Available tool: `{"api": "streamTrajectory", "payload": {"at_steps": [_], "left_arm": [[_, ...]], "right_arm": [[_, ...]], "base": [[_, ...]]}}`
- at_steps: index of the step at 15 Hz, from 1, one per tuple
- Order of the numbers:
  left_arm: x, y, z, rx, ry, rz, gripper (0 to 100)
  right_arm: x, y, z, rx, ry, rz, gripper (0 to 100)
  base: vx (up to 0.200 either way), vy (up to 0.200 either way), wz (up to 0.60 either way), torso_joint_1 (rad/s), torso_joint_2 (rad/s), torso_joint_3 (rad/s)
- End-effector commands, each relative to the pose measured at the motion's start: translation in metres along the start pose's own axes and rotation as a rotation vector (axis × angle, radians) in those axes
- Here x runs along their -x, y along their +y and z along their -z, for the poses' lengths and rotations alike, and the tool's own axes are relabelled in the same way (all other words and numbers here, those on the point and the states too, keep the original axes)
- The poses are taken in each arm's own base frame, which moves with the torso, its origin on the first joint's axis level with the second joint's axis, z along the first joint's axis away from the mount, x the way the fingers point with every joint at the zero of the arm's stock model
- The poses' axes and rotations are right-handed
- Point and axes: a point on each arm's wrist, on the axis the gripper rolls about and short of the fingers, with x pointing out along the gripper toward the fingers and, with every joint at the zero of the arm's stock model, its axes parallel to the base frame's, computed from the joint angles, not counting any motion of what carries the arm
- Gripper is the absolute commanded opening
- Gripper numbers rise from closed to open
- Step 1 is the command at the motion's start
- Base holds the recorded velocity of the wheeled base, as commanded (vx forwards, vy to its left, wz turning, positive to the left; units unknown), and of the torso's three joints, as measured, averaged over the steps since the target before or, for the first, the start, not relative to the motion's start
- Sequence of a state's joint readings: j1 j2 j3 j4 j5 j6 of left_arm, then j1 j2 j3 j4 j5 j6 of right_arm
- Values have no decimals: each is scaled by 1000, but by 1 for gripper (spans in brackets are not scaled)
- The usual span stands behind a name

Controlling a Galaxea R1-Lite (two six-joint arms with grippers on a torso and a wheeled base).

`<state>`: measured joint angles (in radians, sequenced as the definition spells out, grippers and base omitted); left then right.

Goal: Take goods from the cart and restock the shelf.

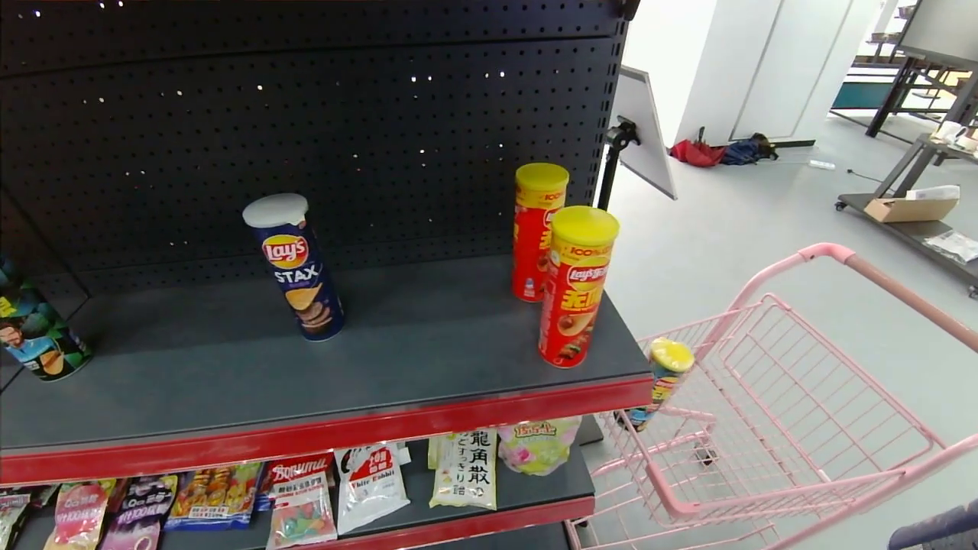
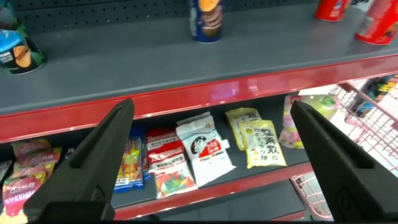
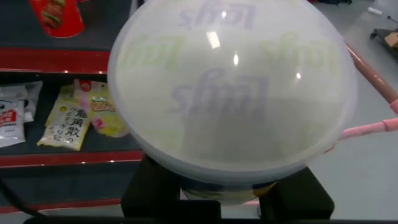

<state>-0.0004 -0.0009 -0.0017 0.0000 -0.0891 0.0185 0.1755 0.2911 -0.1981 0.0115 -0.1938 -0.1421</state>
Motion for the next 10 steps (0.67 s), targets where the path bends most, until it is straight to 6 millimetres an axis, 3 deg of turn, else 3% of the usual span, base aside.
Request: {"api": "streamTrajectory", "payload": {"at_steps": [1, 10], "left_arm": [[0, 0, 0, 0, 1, -1, 100], [0, 0, 0, 0, 1, -1, 100]], "right_arm": [[10, 0, 13, -10, -72, -24, 0], [11, 2, 19, -9, -75, -53, 0]], "base": [[0, 200, 0, 22, 2, 2], [0, 200, 0, 0, 1, 1]]}}
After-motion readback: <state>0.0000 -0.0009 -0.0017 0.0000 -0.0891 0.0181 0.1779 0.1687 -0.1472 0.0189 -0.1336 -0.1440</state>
